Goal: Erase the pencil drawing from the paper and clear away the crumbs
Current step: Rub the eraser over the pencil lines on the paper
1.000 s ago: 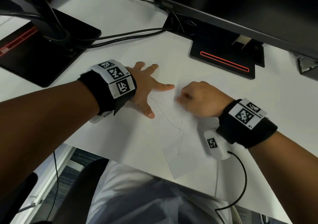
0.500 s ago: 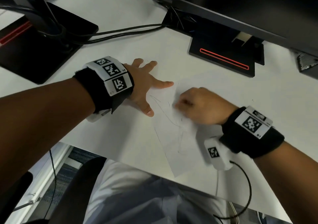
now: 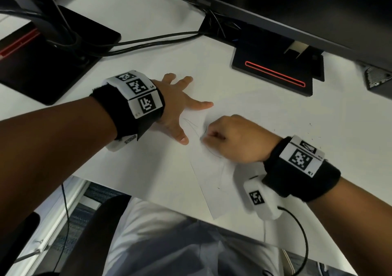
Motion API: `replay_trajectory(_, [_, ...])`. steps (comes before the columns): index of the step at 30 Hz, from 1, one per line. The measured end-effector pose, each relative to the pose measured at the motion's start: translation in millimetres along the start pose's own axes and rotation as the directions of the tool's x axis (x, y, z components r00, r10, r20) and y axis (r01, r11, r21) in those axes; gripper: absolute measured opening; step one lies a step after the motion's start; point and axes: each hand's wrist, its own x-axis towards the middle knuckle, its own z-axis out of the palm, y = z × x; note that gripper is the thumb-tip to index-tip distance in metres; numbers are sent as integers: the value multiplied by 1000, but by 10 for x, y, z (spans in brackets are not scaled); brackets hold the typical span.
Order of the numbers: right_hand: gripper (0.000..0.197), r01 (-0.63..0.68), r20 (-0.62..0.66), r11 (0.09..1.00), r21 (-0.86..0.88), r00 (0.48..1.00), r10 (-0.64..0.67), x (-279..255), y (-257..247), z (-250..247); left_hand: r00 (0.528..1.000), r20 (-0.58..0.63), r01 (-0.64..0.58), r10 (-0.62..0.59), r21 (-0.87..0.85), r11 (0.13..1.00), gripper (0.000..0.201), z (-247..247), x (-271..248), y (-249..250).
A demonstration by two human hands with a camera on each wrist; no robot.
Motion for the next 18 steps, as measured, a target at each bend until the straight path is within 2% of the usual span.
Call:
replay_trajectory(3, [41, -90, -50, 996, 18, 995, 91, 73, 109, -151, 1000, 5, -2, 2, -5, 1000, 111, -12, -10, 0])
replay_trajectory(7, [41, 44, 24, 999, -30, 999, -44, 75, -94, 9, 1000, -5, -2, 2, 16, 1000, 111, -1, 9, 11])
replay_trajectory(9, [42, 24, 28, 999, -26, 999, -23, 127, -86, -17, 1000, -22, -9, 9, 23, 1000, 110, 10, 22, 10])
replay_trajectory(12, [43, -69, -33, 998, 15, 997, 69, 210, -26, -174, 1000, -27, -11, 11, 1, 1000, 109, 21, 13, -5])
replay_trajectory(15, [43, 19, 35, 1000, 7, 999, -19, 184, -166, -29, 999, -28, -16, 16, 0, 1000, 110, 28, 29, -18])
replay_trajectory(16, [42, 27, 62, 1000, 8, 998, -27, 179, -190, -3, 1000, -24, -16, 16, 3, 1000, 110, 31, 37, -19])
replay_trajectory(18, [38, -10, 35, 1000, 5, 999, 10, 236, -125, -72, 1000, -25, -10, 11, 4, 1000, 108, 28, 37, -19])
